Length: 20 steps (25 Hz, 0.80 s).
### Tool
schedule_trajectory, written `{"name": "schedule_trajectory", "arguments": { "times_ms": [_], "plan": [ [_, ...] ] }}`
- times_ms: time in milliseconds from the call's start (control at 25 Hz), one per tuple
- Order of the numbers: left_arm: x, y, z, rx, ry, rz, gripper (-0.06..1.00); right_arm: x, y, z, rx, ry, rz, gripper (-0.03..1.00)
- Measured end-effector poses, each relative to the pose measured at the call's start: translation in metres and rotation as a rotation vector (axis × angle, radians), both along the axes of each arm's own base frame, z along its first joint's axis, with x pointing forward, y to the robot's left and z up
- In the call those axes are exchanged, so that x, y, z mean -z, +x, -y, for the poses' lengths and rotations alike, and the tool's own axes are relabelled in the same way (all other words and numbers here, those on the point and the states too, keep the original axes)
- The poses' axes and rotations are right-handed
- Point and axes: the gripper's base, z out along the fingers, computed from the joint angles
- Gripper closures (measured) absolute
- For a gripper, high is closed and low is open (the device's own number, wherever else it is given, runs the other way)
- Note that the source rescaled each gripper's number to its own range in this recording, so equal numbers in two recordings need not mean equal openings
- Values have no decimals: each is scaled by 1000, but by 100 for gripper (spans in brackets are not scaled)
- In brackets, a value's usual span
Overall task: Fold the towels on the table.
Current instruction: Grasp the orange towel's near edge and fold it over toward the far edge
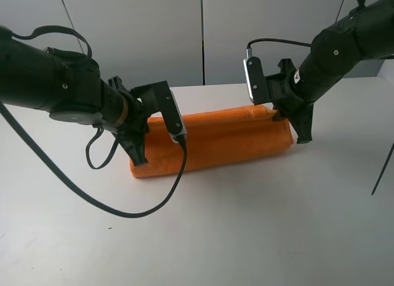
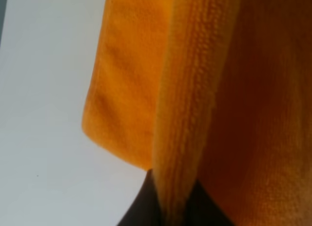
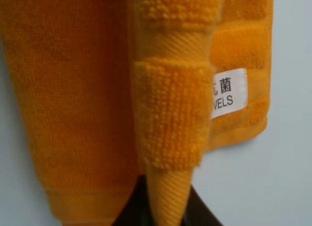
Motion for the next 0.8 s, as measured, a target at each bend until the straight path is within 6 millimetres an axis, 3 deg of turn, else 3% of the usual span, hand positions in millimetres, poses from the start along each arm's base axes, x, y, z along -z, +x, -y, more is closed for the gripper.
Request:
{"name": "schedule_trajectory", "arguments": {
  "times_ms": [280,680,800],
  "plan": [
    [4,14,-9,-9,-21,40,94,10,17,-7,-45,-19,30,96],
    [-13,42,-19,-41,-71,119,94,12,35,-13,-71,-14,98,96],
    [-6,48,-18,-37,-54,116,94,16,37,-14,-74,-13,112,96]
  ]
}}
